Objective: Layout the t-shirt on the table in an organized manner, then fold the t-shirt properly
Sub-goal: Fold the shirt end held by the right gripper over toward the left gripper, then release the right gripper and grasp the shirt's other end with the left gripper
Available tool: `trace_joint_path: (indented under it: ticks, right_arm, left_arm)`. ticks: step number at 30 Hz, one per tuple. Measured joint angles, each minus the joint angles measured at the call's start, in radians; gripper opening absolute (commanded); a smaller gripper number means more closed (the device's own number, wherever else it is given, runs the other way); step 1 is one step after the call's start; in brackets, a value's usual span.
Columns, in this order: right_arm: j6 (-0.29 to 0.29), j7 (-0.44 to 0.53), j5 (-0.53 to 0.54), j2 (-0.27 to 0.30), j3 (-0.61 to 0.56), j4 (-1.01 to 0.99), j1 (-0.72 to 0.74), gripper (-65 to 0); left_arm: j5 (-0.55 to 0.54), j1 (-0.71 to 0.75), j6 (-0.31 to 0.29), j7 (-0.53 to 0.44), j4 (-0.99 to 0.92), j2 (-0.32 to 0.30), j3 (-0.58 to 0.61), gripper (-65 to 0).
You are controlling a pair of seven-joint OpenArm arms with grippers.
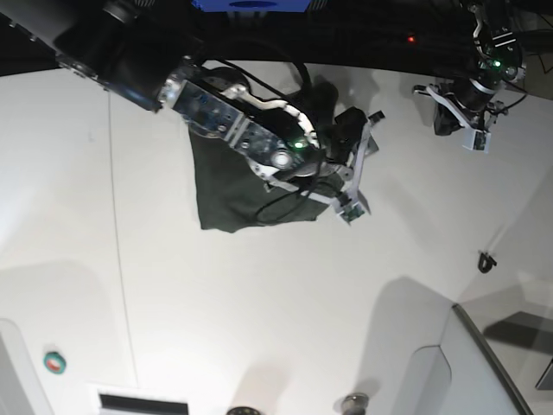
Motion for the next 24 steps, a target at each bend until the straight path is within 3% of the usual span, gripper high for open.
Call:
trace_joint_path:
  ticks: [6,8,12,13,16,19,22,24]
  right_arm:
    - [-0.048,-0.008,-0.005,0.148,0.117,0.099,-0.097,-31.1]
    - [-0.052,-0.011,-0.003,0.17,0.156,0.096,-0.121,-34.4]
    - [-0.052,-0.004,-0.004,0.18,0.216,0.095,-0.149,-62.3]
    - [-0.053,-0.004,-0.003,0.18,0.227,0.095,-0.151,-65.0]
    - [-0.053,-0.002,0.004,0.18,0.289,0.107,-0.154,-63.3]
    - [-0.052,0.084,-0.001,0.194,0.397,0.181,-0.186,-64.8]
    - [-0.053,0.143,-0.003,0.241,0.493,0.244,-0.251,-64.5]
    - [-0.052,0.174,0.0,0.27,0.554,0.274,-0.301,-59.1]
  left_arm:
    - [0.0,0.025,0.004,-0.011,-0.005,-0.047,-0.003,-65.0]
    - [0.0,0.031,-0.007,-0.008,-0.005,-0.053,-0.002,-65.0]
    - [0.0,0.027,-0.005,-0.011,0.003,-0.051,0.007,-65.0]
    - [0.0,0.027,-0.004,-0.01,0.009,-0.048,0.009,-65.0]
    - [0.006,0.031,0.0,0.003,0.061,-0.023,0.042,-65.0]
    - [-0.005,0.037,-0.105,0.027,0.172,0.035,0.077,-65.0]
    - [-0.023,0.031,-0.121,0.17,0.266,0.105,0.069,-65.0]
    - [-0.077,0.027,-0.121,0.254,0.294,0.111,0.066,-65.0]
